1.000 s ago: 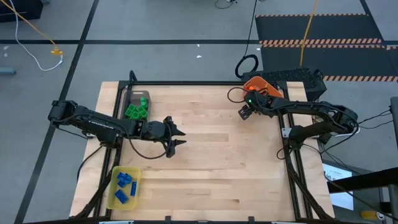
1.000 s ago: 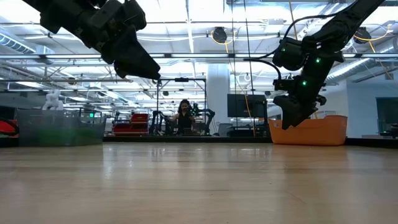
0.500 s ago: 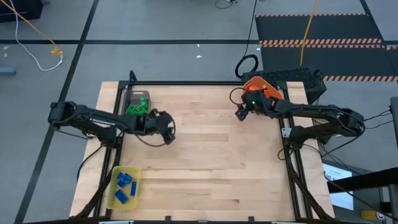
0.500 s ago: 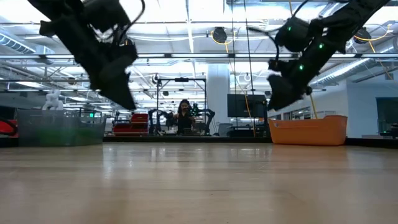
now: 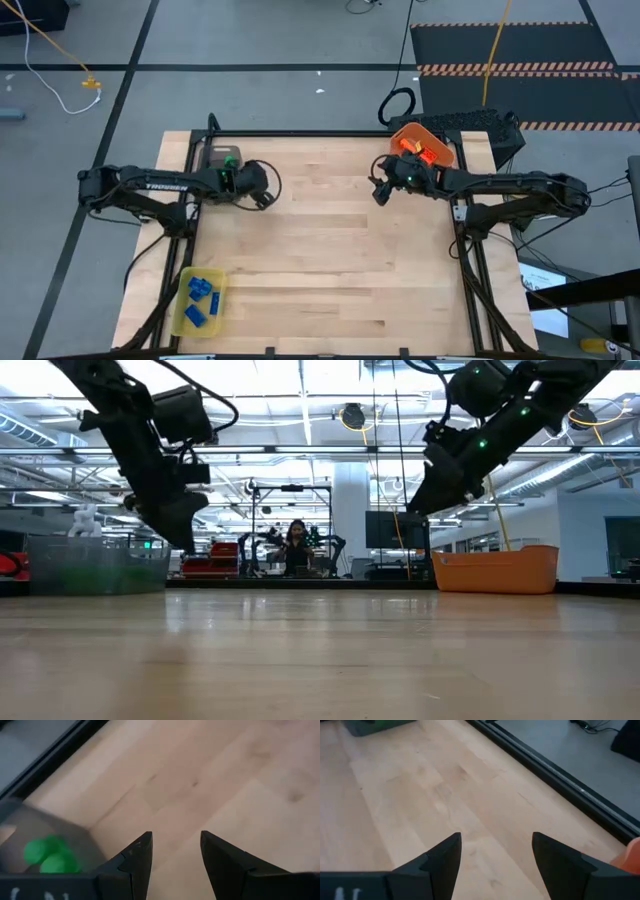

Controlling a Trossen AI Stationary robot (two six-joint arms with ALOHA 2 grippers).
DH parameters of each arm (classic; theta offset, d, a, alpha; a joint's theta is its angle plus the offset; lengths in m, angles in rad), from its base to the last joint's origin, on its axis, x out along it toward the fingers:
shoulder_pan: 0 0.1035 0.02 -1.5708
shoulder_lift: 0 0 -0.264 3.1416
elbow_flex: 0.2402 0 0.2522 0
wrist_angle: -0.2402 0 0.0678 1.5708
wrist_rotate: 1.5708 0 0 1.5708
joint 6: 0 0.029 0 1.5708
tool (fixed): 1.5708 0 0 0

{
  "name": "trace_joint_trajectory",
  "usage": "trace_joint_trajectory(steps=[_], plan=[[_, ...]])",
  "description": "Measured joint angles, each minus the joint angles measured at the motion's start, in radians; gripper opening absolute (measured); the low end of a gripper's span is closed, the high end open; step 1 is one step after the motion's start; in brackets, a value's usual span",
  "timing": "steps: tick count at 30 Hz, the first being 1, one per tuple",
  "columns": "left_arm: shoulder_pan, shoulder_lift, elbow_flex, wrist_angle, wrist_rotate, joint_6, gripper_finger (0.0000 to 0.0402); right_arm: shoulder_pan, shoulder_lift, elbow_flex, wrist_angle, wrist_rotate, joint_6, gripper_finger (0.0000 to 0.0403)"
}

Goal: Sort & place blocks by color
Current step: Return to Home Position

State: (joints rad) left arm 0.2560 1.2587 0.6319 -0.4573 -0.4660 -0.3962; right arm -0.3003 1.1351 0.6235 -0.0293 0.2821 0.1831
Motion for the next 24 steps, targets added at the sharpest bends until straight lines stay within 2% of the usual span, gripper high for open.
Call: trace_joint_trajectory(steps=[7,14,18,24], plan=[[0.07,0.0,0.0,-0.17,-0.011,-0.063,0.0166,0.028,0.0,0.0,-0.001,0.001,0.012,0.0233],[0.083,0.0,0.0,-0.295,-0.058,-0.113,0.0166,0.027,0.0,0.0,0.0,0.002,0.013,0.0233],[0.083,0.0,0.0,-0.305,-0.059,-0.121,0.0166,0.027,0.0,0.001,0.001,0.002,0.013,0.0233],[0.062,0.0,0.0,-0.23,-0.059,-0.069,0.0166,0.027,0.0,0.002,0.002,0.003,0.013,0.0233]])
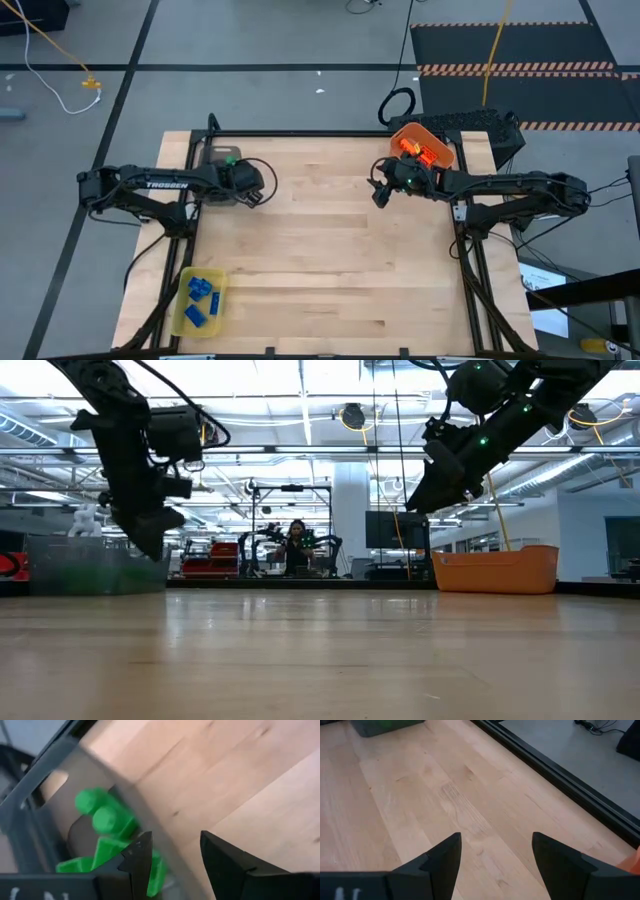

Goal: Sort & place blocks by color
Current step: Return to Home Position

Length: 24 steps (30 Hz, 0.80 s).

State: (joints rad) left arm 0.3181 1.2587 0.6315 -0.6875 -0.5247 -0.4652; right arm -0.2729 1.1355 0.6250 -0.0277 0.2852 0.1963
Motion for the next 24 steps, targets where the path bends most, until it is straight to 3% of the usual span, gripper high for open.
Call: trace_joint_trajectory(steps=[9,14,19,21,24], plan=[[-0.023,0.0,0.0,0.257,0.01,0.211,0.0166,0.003,0.0,0.0,0.0,-0.001,0.005,0.0233],[-0.084,0.0,0.0,0.561,0.199,0.342,0.0166,0.035,0.0,0.0,0.011,-0.006,-0.003,0.0233],[-0.168,0.016,0.0,0.899,0.532,0.356,0.0166,0.079,0.0,0.0,0.097,-0.195,-0.05,0.0233],[-0.21,0.016,0.0,0.952,0.556,0.35,0.0166,0.108,0.0,0.0,0.134,-0.257,-0.055,0.0233],[-0.271,0.015,0.0,0.987,0.555,0.338,0.0166,0.164,0.0,0.0,0.171,-0.264,-0.055,0.0233]])
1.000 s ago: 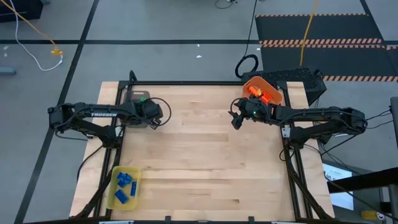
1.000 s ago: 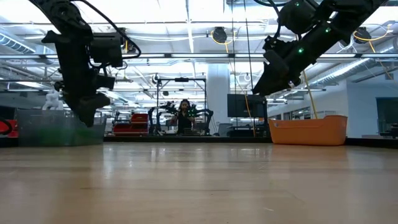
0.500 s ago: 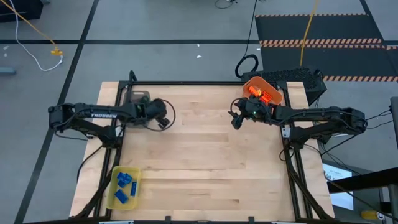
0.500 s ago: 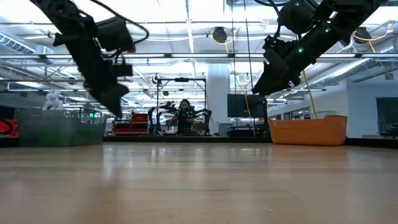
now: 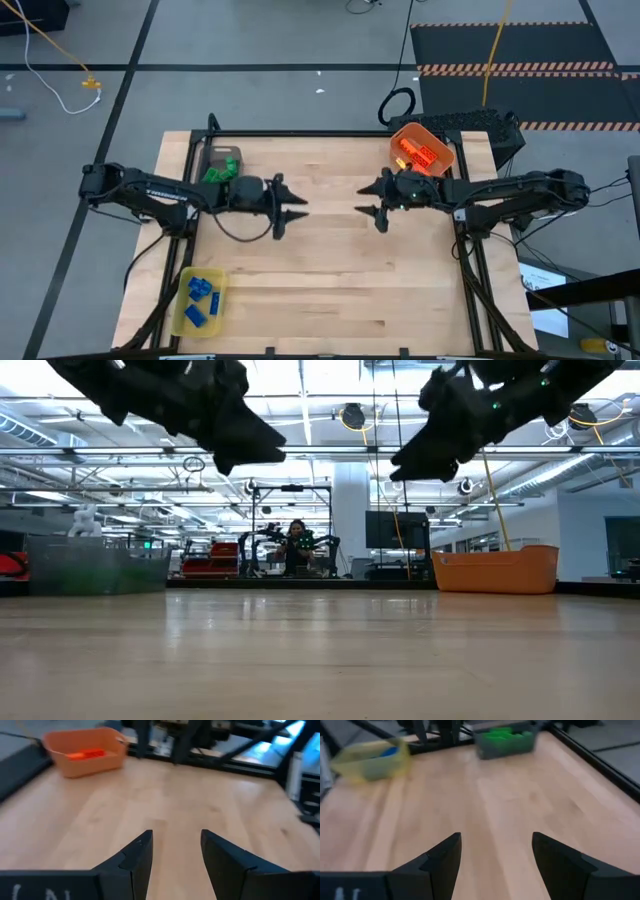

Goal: Sort & place blocks by color
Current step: Return to Home Position

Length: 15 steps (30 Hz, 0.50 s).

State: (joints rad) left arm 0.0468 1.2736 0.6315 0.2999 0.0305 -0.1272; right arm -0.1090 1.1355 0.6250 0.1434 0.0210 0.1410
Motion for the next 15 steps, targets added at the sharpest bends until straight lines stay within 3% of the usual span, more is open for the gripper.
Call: trace_joint_trajectory(steps=[7,15], plan=[[-0.102,-0.005,0.0,-0.004,-0.07,-0.014,0.0165,0.099,-0.021,0.0,0.041,0.03,0.009,0.0233],[-0.045,-0.007,0.0,0.113,-0.047,-0.005,0.0165,0.14,0.006,0.0,0.293,0.056,-0.031,0.0232]])
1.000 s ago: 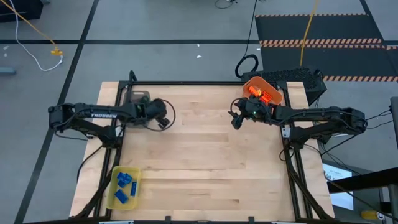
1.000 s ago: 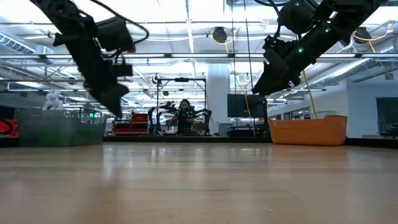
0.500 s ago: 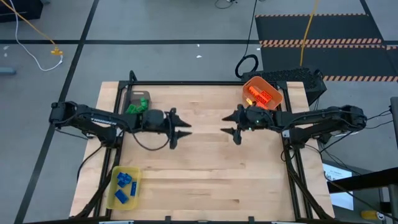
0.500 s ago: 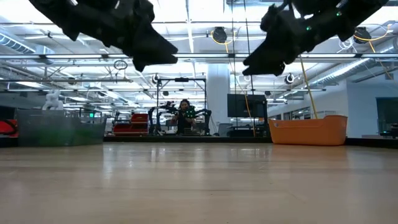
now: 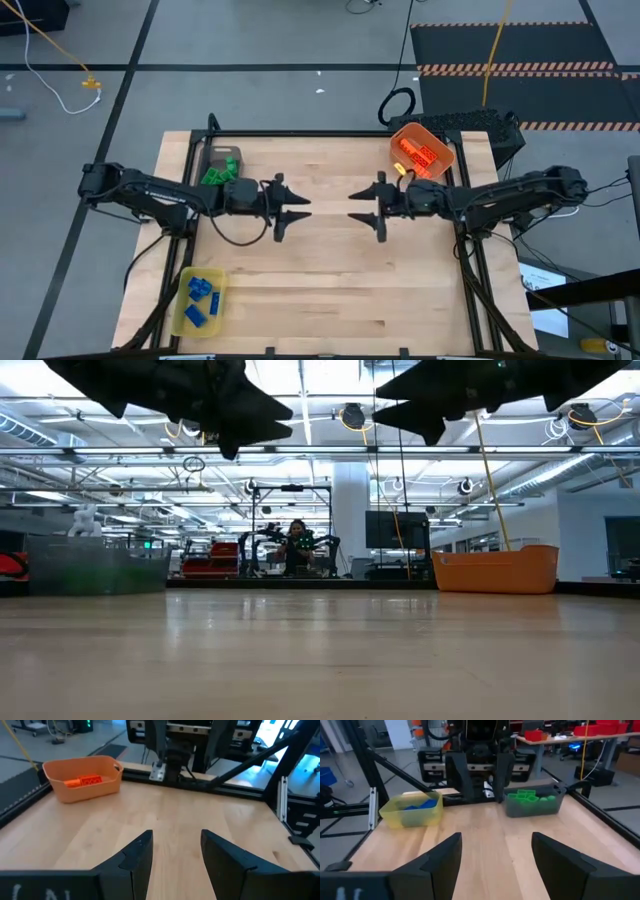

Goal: Sort & place blocks by color
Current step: Return to Home Position

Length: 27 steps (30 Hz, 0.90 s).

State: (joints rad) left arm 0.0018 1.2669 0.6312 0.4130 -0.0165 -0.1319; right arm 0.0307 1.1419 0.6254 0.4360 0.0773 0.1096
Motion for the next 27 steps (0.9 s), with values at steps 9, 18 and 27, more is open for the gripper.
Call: trace_joint_trajectory(steps=[9,18,27], plan=[[0.049,-0.167,-0.001,-0.305,0.008,0.017,0.0084,0.0,-0.111,-0.001,-0.195,0.001,-0.096,0.015],[0.016,-0.453,-0.099,-0.399,0.008,0.033,0.0004,0.004,-0.341,-0.033,-0.425,-0.001,-0.057,0.0008],[-0.046,-0.7,-0.396,-0.233,-0.016,-0.074,0.0002,0.004,-0.502,-0.317,-0.259,-0.004,0.063,0.0002]])
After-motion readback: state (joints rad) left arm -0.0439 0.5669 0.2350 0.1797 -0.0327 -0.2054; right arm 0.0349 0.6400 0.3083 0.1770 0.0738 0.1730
